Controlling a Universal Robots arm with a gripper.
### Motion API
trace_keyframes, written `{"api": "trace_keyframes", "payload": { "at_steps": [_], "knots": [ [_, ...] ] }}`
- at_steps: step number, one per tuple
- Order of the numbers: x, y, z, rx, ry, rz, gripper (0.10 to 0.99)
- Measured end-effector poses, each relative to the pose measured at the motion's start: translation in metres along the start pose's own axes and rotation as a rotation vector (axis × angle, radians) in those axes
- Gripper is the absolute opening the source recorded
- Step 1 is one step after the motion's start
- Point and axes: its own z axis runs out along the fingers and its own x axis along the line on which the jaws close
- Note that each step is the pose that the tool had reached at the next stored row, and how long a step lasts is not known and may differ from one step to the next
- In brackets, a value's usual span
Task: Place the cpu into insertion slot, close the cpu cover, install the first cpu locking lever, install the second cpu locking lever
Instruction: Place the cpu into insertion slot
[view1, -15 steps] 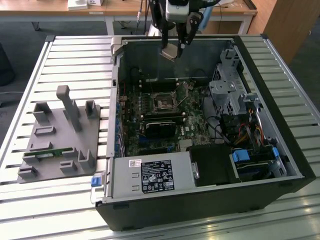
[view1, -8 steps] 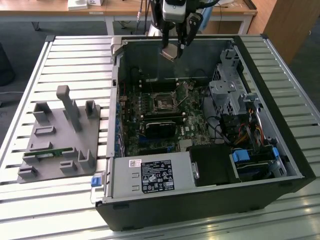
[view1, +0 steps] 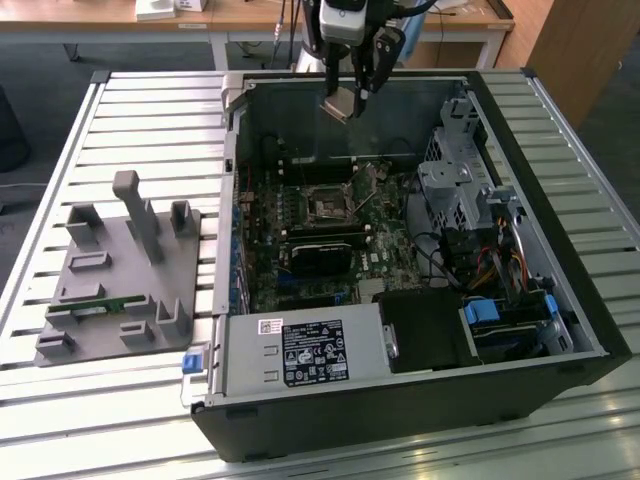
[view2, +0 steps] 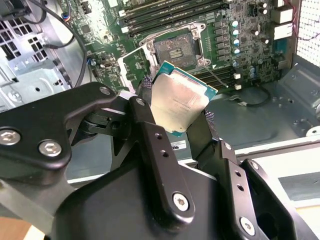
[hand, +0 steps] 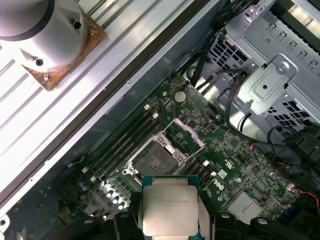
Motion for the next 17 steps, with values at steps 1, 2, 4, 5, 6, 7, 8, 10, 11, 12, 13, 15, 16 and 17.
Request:
{"api": "trace_keyframes", "payload": {
  "at_steps": [1, 2, 4, 5, 6, 7, 8, 10, 11, 12, 13, 15, 16, 17],
  "knots": [
    [0.0, 0.0, 0.0, 0.0, -0.0007, 0.007, 0.529],
    [0.0, 0.0, 0.0, 0.0, -0.0013, 0.014, 0.529],
    [0.0, 0.0, 0.0001, 0.0, -0.0024, 0.027, 0.529],
    [0.0, 0.0, 0.0001, -0.001, -0.003, 0.034, 0.529],
    [0.0, 0.0, 0.0001, -0.001, -0.0036, 0.041, 0.529],
    [0.0, 0.0, 0.0001, -0.001, -0.0042, 0.048, 0.529],
    [0.0, 0.0, 0.0002, -0.001, -0.0047, 0.054, 0.529],
    [0.0, 0.0, 0.0002, -0.001, -0.0059, 0.068, 0.529],
    [0.0, 0.0, 0.0002, -0.001, -0.0065, 0.075, 0.529],
    [0.0, 0.0, 0.0003, -0.001, -0.0071, 0.081, 0.529],
    [0.0, 0.0, 0.0003, -0.002, -0.0077, 0.088, 0.529],
    [0.0, 0.0, 0.0003, -0.002, -0.0089, 0.102, 0.529],
    [0.0, 0.0, 0.0004, -0.002, -0.0095, 0.108, 0.529],
    [0.0, 0.0, 0.0004, -0.002, -0.01, 0.115, 0.529]
  ]
}}
